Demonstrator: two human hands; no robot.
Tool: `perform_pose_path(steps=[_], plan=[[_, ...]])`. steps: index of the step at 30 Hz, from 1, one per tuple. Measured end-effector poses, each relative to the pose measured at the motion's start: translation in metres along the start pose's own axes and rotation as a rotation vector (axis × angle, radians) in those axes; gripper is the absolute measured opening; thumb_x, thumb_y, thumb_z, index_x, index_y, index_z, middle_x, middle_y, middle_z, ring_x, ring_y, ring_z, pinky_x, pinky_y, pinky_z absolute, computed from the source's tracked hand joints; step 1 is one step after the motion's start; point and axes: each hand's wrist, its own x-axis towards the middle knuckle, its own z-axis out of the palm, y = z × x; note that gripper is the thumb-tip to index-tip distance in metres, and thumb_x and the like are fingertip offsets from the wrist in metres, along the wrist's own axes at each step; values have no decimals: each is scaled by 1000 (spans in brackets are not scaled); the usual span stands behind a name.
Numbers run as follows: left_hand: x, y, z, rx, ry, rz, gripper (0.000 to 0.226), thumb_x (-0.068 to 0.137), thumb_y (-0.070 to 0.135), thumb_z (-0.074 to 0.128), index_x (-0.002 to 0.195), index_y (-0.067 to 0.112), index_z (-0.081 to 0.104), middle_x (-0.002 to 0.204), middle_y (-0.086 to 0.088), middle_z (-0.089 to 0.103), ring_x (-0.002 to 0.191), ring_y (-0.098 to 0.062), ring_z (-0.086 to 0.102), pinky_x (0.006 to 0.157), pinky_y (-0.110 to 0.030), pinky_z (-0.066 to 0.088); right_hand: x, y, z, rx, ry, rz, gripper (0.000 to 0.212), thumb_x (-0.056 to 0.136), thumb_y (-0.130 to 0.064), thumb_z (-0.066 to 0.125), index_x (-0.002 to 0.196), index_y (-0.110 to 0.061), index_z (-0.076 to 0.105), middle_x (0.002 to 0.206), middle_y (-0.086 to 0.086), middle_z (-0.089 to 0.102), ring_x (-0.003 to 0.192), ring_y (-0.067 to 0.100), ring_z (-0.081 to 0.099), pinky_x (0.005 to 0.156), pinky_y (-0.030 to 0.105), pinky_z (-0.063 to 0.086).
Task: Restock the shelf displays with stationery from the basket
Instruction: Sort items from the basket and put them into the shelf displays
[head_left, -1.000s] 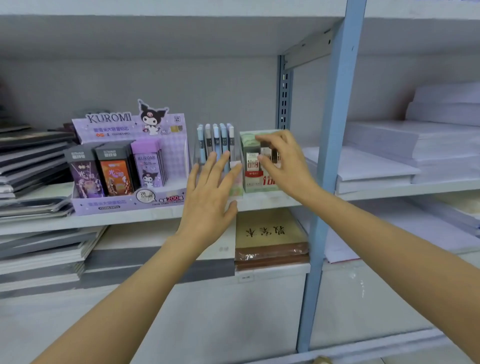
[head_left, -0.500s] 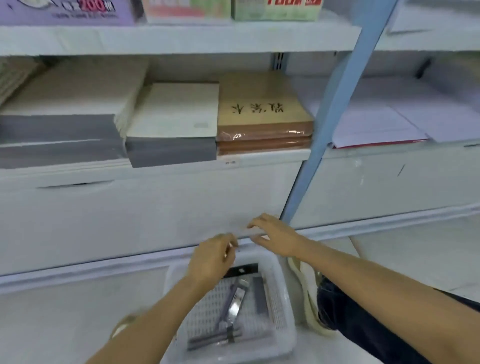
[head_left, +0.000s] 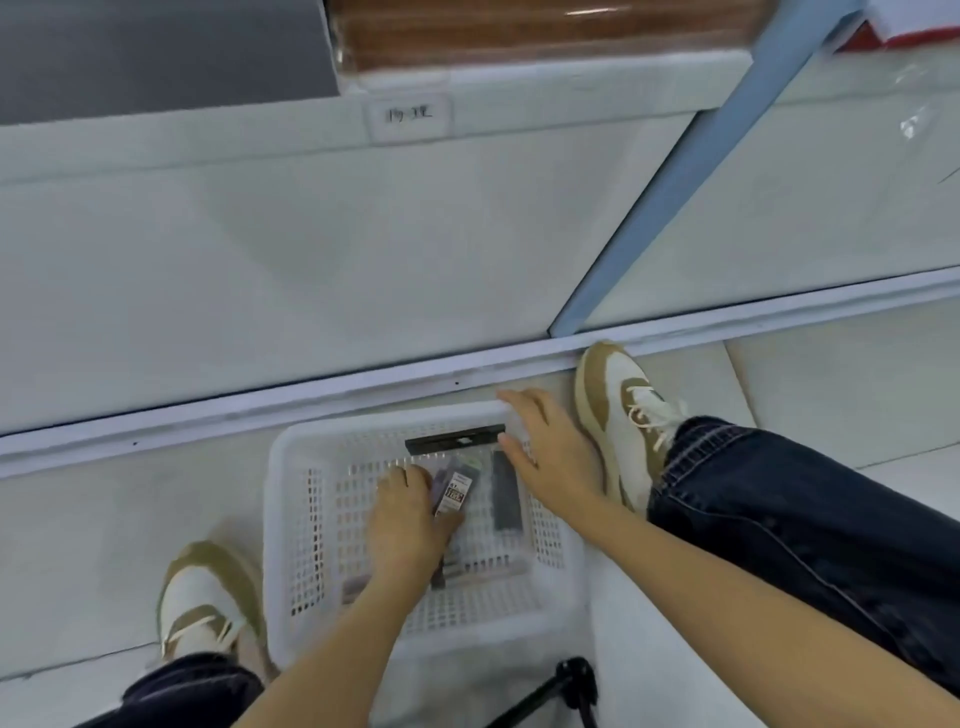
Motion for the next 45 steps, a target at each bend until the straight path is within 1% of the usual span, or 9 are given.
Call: perform_pose_path(steps=[3, 10, 13, 17, 20, 25, 29, 35, 45], plan=[[-1, 10, 3, -4, -1, 36, 28, 89, 32, 64, 107, 14, 52, 108, -4, 51, 98, -22, 52, 72, -31, 44, 0, 1, 2, 16, 9, -3, 42, 96, -25, 54, 137, -15, 48, 128, 6, 49, 108, 17, 51, 83, 15, 34], [3, 8, 2, 38, -99, 98, 29, 102, 27, 45, 118, 3, 51, 119, -11, 50, 101, -23, 51, 76, -27, 39, 1, -3, -4, 59, -23, 29, 43, 96, -23, 54, 138, -16, 47, 130, 5, 47, 110, 15, 49, 87, 26, 46], [2, -1, -11, -202, -155, 85, 16, 103, 24, 42, 102, 9, 46, 97, -12, 59, 75, -22, 51, 60, -30, 36, 1, -9, -9, -19, 68, -14, 37, 94, -19, 58, 130, -12, 55, 133, 9, 50, 121, 24, 45, 102, 36, 39], [-8, -22, -29, -461, -233, 75, 11, 104, 24, 40, 105, 14, 44, 75, -6, 70, 60, -20, 65, 53, -31, 52, 0, -29, -6, -33, 4, -262, 20, 88, -9, 64, 108, -8, 66, 109, 8, 62, 102, 24, 56, 89, 36, 47], [-17, -40, -39, -652, -143, 9, 8, 103, 26, 41, 104, 20, 47, 64, -2, 63, 47, -17, 58, 43, -27, 46, -6, -40, 13, -128, -186, -250, 34, 85, -5, 64, 119, -5, 62, 119, 12, 61, 110, 29, 57, 95, 38, 45], [-23, -58, -50, -796, -69, -43, 15, 102, 27, 46, 92, 17, 49, 57, 0, 55, 46, -16, 47, 45, -30, 41, -10, -42, 41, -367, -239, -108, 58, 78, -4, 70, 133, -10, 52, 126, 7, 53, 116, 27, 49, 94, 35, 40], [-25, -63, -54, -837, -68, -66, 18, 96, 30, 59, 87, 20, 46, 57, -3, 54, 44, -13, 45, 43, -25, 41, -5, -37, 44, -484, -300, -76, 35, 77, -7, 72, 108, -18, 61, 114, 0, 52, 105, 20, 47, 84, 30, 38], [-24, -66, -58, -799, -41, -74, 19, 93, 28, 64, 87, 20, 48, 58, -3, 56, 42, -12, 46, 44, -24, 42, -2, -35, 50, -351, -309, -120, 34, 91, -16, 59, 125, -15, 56, 121, 3, 54, 108, 21, 48, 90, 30, 37], [-27, -56, -83, -1002, -84, -258, 33, 88, 35, 69, 97, 4, 64, 84, -6, 76, 36, -11, 48, 36, -19, 34, 20, -68, 1, -51, -188, -539, 15, 82, -12, 74, 96, -15, 78, 87, 3, 69, 83, 25, 63, 79, 39, 43]])
